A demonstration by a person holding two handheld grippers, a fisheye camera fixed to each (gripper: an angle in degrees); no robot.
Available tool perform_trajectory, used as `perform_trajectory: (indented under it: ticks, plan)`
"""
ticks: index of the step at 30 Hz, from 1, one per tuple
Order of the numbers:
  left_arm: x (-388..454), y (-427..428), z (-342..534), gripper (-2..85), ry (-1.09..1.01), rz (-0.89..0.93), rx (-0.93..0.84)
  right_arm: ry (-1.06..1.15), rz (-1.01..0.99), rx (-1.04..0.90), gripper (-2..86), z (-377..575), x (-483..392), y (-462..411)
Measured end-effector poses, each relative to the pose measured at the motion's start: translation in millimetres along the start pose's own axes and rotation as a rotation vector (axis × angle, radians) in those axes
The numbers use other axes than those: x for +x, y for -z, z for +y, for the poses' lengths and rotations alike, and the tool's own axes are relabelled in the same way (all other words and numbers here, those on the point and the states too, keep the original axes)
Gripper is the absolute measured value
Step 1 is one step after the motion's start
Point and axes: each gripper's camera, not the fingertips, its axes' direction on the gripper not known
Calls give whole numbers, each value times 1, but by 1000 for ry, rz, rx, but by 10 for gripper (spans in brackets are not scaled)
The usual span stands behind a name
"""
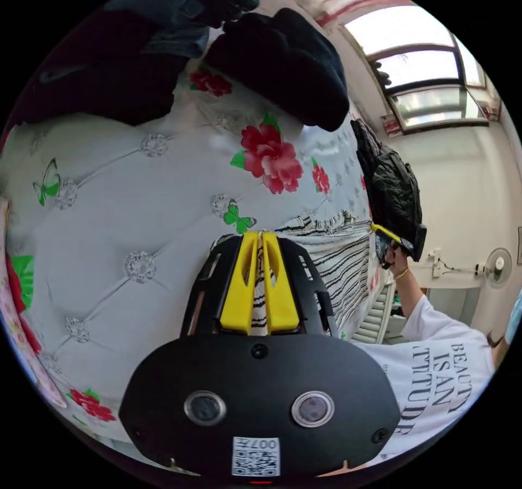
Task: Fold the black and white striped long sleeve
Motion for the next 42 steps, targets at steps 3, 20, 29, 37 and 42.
perform_trajectory:
  ticks: [3, 20, 29, 37, 42]
  plan:
    - [-23, 10, -2, 6, 134, 85, 81, -414, -163, 87, 7, 29, 104, 3]
    - [-41, 103, 199, 43, 353, 112, 266, -1004, -545, 315, 86, 438, 130, 16]
    - [-43, 124, 236, 57, 383, 214, 273, -867, -620, 358, 16, 336, 114, -18]
    - [-55, 158, 283, 72, 398, 242, 314, 189, -596, 212, 6, 113, -168, 51]
    - [-63, 161, 316, 95, 428, 291, 317, 438, -614, 19, 28, 102, -331, -40]
